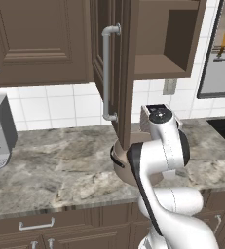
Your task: Pick the kettle from the cabinet and place it on a stove burner. Then pick the pot from the counter and place it on another stove burner. Finally, turn both burners on.
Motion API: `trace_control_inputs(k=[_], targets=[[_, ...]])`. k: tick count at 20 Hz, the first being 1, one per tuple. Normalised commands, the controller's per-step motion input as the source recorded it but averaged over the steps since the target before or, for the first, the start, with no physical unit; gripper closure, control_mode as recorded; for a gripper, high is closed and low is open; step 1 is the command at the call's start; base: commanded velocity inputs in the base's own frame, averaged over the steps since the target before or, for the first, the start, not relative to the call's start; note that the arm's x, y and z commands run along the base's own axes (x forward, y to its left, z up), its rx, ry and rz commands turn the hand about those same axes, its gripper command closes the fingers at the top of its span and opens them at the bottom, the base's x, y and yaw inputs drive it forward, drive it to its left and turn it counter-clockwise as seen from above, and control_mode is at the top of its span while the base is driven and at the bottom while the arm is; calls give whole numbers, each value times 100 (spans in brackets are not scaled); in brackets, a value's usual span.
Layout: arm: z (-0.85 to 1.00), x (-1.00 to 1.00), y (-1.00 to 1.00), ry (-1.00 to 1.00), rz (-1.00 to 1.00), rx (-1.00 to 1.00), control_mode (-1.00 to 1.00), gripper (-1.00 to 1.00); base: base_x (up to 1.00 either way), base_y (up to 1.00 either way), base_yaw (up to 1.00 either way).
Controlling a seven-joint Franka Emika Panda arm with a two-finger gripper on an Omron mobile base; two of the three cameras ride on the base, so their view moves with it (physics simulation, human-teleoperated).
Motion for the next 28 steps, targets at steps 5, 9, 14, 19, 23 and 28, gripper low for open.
trace_control_inputs(k=[5, 9, 14, 19, 23, 28], targets=[[-15, 25, 14, 0, 0, 0, -100, -100, 0, 0, 0], [-16, 22, 12, 0, 0, 0, -100, -100, 0, 0, 0], [-21, 15, 8, 0, 0, 1, -100, -100, 0, 0, 0], [-23, 12, 5, 0, 0, 2, -100, -100, 0, 0, 0], [-23, 15, 5, 0, 0, 2, -100, -100, 0, 0, 0], [-22, 16, 6, 0, 0, 2, -100, -100, 0, 0, 0]])
